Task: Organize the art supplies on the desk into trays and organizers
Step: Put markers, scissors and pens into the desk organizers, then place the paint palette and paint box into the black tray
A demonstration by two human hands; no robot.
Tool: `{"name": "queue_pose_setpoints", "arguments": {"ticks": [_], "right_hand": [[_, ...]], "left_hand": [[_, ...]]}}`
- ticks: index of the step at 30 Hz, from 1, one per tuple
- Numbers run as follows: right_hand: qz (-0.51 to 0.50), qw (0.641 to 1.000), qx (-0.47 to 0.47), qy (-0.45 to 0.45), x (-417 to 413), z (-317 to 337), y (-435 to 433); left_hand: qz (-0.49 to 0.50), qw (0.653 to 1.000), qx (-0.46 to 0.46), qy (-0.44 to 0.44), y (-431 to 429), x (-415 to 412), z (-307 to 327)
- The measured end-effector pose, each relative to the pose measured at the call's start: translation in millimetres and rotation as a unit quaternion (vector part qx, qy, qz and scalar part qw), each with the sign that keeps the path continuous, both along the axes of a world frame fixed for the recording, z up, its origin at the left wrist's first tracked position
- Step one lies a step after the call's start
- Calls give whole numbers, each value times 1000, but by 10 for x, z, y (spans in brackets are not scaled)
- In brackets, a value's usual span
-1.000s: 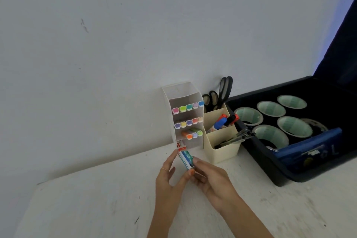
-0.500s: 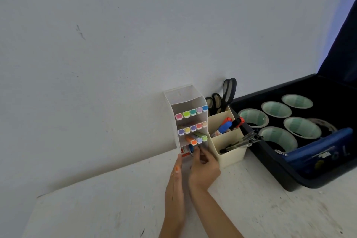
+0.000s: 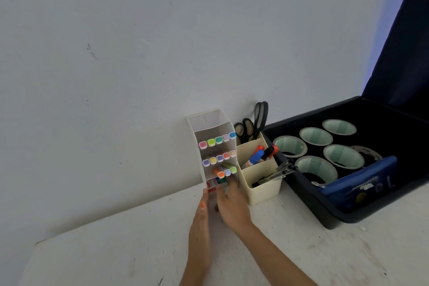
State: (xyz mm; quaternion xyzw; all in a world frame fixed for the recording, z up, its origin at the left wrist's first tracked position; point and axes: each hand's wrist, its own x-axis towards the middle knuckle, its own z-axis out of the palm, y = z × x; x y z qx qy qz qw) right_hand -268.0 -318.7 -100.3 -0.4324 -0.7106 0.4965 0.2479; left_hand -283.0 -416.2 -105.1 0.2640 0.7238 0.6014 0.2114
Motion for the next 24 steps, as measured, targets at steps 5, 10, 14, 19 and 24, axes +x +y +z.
{"name": "queue_pose_setpoints", "arguments": {"ticks": [5,10,14,19,24], "right_hand": [[21,1000,-4,9,643,170,-182],[40,993,-23,107,1402,633,-240],[-17,984,-19,177,2009,867,-112],[-107,974,9,197,2888,970,192],[-188,962,18,197,3861,979,522]], "left_hand": [[104,992,22,-69,113,152,131],[81,988,109,-70,175,810,564],[22,988,143,-53,386,1391,843],[-70,982,163,-64,788,2156,1086],[-148,974,153,-78,1250,3012,1159]]}}
